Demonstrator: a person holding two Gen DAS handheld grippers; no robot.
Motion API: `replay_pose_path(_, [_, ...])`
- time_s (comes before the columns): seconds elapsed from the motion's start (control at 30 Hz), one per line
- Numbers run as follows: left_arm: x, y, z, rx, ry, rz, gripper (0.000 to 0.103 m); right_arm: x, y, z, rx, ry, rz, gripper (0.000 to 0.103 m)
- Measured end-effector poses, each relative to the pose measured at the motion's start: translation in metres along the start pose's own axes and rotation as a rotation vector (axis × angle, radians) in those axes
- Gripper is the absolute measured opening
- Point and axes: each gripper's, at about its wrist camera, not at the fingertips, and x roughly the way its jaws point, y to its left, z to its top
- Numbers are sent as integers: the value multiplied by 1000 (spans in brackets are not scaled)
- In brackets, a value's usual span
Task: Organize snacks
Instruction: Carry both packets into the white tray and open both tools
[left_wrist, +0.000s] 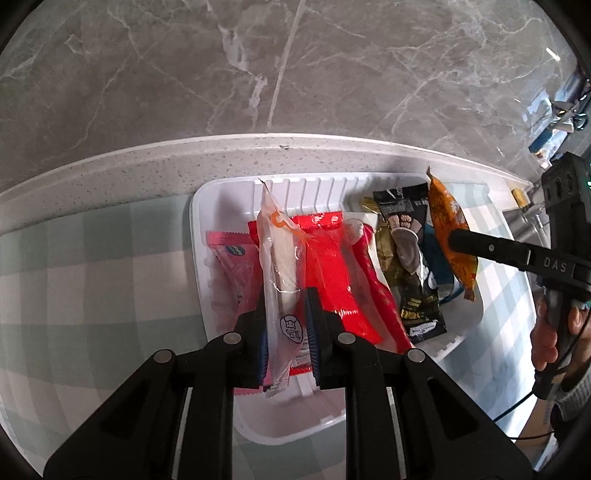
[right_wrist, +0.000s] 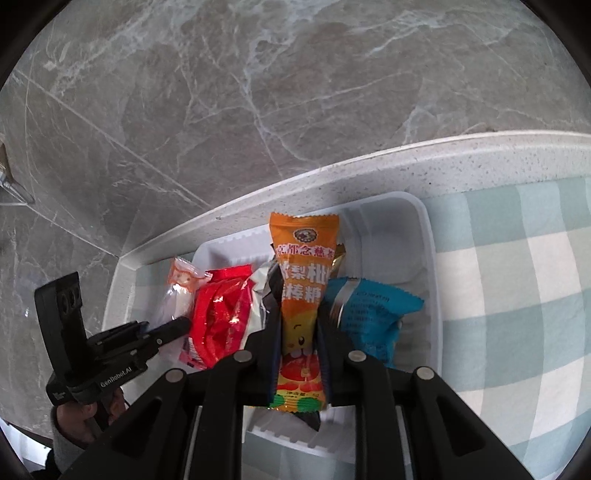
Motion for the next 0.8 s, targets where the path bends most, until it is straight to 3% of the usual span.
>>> replay_pose_path(0.1, [3, 1, 2, -10, -1, -10, 16, -1, 3, -1, -29, -6, -20, 22])
replay_pose_path(0.2, [2, 5, 3, -15, -13, 1, 18, -5, 6, -2, -56, -18, -39, 32])
replay_pose_path(0.3, [-4, 7, 4, -24, -33, 3, 40, -10, 11, -3, -82, -36, -54, 36])
replay_pose_path(0.33, [-6, 7, 4, -27, -40, 0, 56, -13, 13, -4, -89, -44, -59, 37])
replay_pose_path(0.8, [-59, -3, -6, -17, -129, 37, 57, -63, 30, -25, -173, -119, -76, 46])
